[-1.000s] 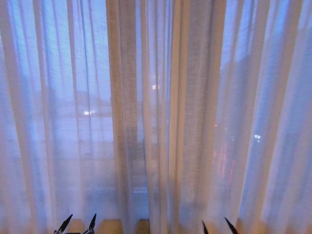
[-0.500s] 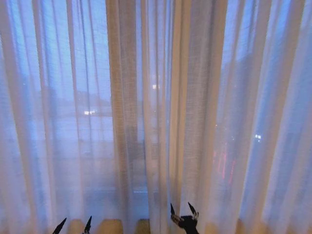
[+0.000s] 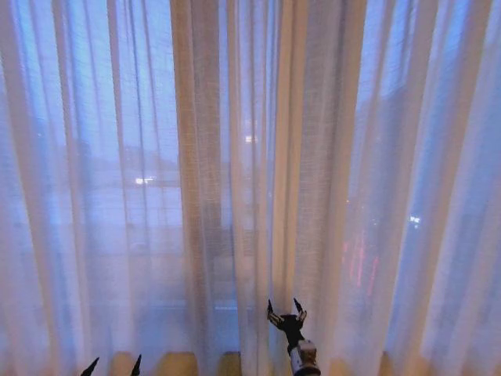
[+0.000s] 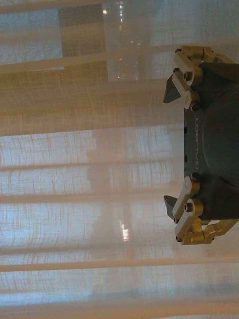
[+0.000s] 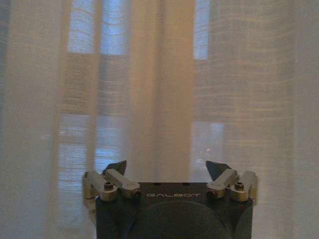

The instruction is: Open the curtains by pulling them apart, changing their state from closed to fully open.

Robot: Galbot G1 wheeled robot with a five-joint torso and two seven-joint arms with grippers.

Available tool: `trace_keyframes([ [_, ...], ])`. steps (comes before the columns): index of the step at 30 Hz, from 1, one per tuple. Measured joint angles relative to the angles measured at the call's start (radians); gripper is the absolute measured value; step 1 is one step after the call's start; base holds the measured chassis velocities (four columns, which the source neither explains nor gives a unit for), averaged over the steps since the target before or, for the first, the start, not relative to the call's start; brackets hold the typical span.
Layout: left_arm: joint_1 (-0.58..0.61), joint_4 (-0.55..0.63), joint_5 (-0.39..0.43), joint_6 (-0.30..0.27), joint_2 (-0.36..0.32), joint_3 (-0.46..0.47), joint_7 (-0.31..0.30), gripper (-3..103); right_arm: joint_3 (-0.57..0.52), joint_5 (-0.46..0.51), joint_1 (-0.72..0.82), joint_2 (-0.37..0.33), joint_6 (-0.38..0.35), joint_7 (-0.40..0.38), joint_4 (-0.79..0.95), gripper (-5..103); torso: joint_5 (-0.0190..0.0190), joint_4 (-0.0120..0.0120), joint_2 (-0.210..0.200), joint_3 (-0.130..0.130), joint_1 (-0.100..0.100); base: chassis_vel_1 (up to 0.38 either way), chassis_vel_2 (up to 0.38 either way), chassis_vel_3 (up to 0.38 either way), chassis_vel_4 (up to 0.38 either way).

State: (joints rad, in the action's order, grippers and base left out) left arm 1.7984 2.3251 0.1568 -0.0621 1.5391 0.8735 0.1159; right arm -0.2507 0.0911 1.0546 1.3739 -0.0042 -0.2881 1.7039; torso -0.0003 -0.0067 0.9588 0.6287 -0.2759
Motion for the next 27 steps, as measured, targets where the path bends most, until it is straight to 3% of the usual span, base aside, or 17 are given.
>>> trace_keyframes([
  [7, -0.011, -0.007, -0.004, -0.001, 0.002, -0.006, 0.000, 100, -0.016, -0.014, 0.028, 0.000, 0.004, 0.000, 0.018, 65, 0.0001, -0.0002, 0.000, 0.000, 0.000, 0.000, 0.000, 0.000, 0.000],
  [10, -0.013, -0.012, -0.005, -0.001, 0.002, -0.009, 0.000, 100, -0.017, -0.011, 0.026, 0.000, 0.004, 0.002, 0.021, 49, 0.0001, -0.0001, 0.000, 0.000, 0.000, 0.000, 0.000, 0.000, 0.000],
  [17, -0.013, -0.013, -0.005, -0.003, -0.003, -0.007, 0.000, 100, -0.014, -0.009, 0.018, 0.000, 0.003, 0.003, 0.016, 27, 0.0000, 0.0001, 0.000, 0.000, 0.000, 0.000, 0.000, 0.000, 0.000],
  [20, -0.014, -0.014, -0.005, -0.004, -0.005, -0.006, 0.000, 100, -0.015, -0.009, 0.021, 0.000, 0.003, 0.005, 0.017, 12, 0.0001, 0.0001, 0.000, 0.000, 0.000, 0.000, 0.000, 0.000, 0.000],
  [22, -0.014, -0.015, -0.005, -0.004, -0.006, -0.007, 0.000, 100, -0.016, -0.009, 0.024, 0.000, 0.003, 0.005, 0.019, 12, 0.0001, 0.0001, 0.000, 0.000, 0.000, 0.000, 0.000, 0.000, 0.000],
  [23, -0.016, -0.016, -0.005, -0.005, -0.006, -0.009, 0.000, 100, -0.019, -0.009, 0.029, 0.000, 0.003, 0.005, 0.024, 3, 0.0000, 0.0000, 0.000, 0.000, 0.000, 0.000, 0.000, 0.000, 0.000],
  [27, -0.017, -0.018, -0.005, -0.005, -0.006, -0.012, 0.000, 100, -0.022, -0.008, 0.035, 0.000, 0.003, 0.006, 0.029, 1, 0.0000, -0.0001, 0.000, 0.000, 0.000, 0.000, 0.000, 0.000, 0.000],
])
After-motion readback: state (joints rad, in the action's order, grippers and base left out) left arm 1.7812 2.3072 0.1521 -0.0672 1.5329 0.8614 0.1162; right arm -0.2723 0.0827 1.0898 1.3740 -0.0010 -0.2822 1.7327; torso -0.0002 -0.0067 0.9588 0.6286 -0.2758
